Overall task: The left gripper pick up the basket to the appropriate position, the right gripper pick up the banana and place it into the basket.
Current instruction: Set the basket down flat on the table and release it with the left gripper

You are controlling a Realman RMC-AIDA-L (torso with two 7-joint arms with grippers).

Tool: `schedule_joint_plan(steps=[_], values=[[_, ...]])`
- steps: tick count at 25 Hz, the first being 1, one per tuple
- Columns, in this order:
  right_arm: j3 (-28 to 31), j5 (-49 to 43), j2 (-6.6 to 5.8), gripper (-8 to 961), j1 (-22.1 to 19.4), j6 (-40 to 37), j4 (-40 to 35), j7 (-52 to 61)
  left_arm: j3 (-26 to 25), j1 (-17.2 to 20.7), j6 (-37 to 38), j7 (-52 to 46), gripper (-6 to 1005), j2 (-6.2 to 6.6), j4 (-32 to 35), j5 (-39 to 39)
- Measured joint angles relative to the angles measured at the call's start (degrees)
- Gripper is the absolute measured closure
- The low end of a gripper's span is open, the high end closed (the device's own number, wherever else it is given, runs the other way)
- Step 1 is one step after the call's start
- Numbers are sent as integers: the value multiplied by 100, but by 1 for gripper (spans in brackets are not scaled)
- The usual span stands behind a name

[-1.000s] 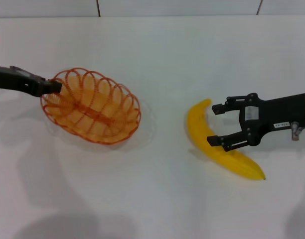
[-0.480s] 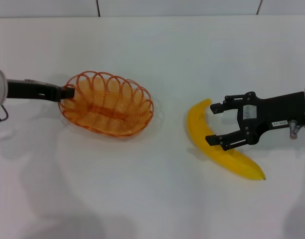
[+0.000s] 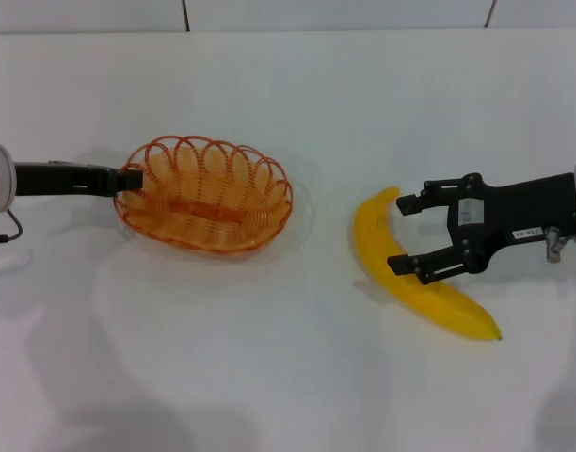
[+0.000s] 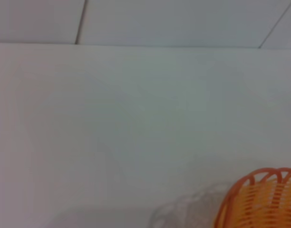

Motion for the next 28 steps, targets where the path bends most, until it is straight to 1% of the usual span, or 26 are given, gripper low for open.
schedule_joint_plan(steps=[5,24,28], values=[[0,0,0,60,0,0,45,-7,0,56,-7,15,930,3,-61,-54],[0,0,0,60,-6,0,51,-1,12,55,-5,192,917,10,-42,-86],[1,0,0,60,-31,0,55,-9,53,56,38,612,747,15,13,-239]])
